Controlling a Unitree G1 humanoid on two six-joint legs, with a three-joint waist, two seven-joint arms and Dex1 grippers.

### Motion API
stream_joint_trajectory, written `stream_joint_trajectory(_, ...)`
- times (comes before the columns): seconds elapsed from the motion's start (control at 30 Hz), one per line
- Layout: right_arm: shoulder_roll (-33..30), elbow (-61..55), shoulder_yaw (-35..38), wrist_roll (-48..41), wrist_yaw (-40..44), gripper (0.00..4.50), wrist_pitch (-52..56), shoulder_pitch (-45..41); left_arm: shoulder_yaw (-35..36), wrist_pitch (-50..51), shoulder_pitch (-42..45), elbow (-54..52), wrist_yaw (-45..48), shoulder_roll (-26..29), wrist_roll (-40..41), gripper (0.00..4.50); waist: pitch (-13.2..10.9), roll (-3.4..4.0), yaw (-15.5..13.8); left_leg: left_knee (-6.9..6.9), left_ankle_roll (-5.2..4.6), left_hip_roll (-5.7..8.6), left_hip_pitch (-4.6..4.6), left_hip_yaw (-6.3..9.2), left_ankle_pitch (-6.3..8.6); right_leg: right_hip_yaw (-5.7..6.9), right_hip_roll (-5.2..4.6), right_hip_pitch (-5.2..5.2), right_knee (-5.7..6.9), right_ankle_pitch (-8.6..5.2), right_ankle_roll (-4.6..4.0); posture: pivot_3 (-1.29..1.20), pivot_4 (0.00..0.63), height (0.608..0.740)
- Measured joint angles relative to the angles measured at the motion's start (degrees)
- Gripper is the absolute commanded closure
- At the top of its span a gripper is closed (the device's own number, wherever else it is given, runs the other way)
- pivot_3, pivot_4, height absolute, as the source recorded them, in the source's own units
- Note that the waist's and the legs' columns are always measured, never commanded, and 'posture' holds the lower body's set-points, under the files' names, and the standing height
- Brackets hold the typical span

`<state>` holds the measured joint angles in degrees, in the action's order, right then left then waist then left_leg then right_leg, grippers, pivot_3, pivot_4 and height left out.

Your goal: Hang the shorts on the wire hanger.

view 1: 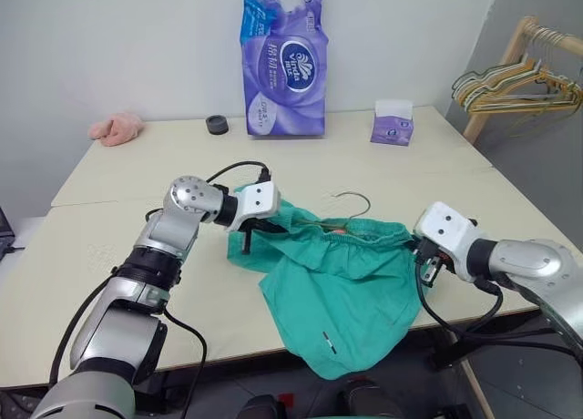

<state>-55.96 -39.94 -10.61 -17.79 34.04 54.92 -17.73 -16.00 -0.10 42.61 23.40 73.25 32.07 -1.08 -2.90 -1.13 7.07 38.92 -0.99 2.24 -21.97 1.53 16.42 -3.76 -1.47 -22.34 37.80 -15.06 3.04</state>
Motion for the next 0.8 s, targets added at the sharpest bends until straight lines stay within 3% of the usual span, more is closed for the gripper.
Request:
stream_joint_trajectory(0.23,0.3,0.2,-5.3,2.0,2.9,4.47,-0.2,-3.5,0.0,1.5,-2.7,-2.6,-3.6,-1.0,-0.4,4.5,0.0,0.0,0.3,0.0,0.0,0.01,0.0,0.03,0.0,0.03,-0.03,0.0,0.0,0.0,0.0,-0.22,0.027,0.74)
stream_joint_trajectory(0.37,0.3,0.0,-5.1,1.8,4.0,3.28,-0.3,-3.5,0.0,1.6,-3.2,-3.0,-3.9,-1.0,-0.5,4.5,0.0,0.01,0.4,0.0,0.01,0.01,0.0,0.03,0.01,0.04,-0.04,0.0,-0.01,0.0,0.0,-0.22,0.027,0.74)
stream_joint_trajectory(0.53,-2.1,-3.5,2.4,-3.8,8.7,1.6,3.4,-3.0,-0.1,1.2,-3.8,-3.1,-4.0,-0.9,-1.1,4.5,0.0,0.01,0.7,-0.01,0.01,0.0,-0.01,0.07,0.01,0.08,-0.05,0.02,-0.03,0.0,0.0,-0.22,0.028,0.74)
stream_joint_trajectory(0.8,-4.2,2.0,5.5,-4.4,10.1,1.6,3.5,5.3,-0.1,0.7,-4.1,-3.2,-4.0,-1.0,-1.3,4.5,0.0,-0.01,1.0,-0.01,0.01,0.02,0.02,0.04,0.02,0.1,-0.11,0.04,-0.06,0.0,0.0,-0.23,0.027,0.74)
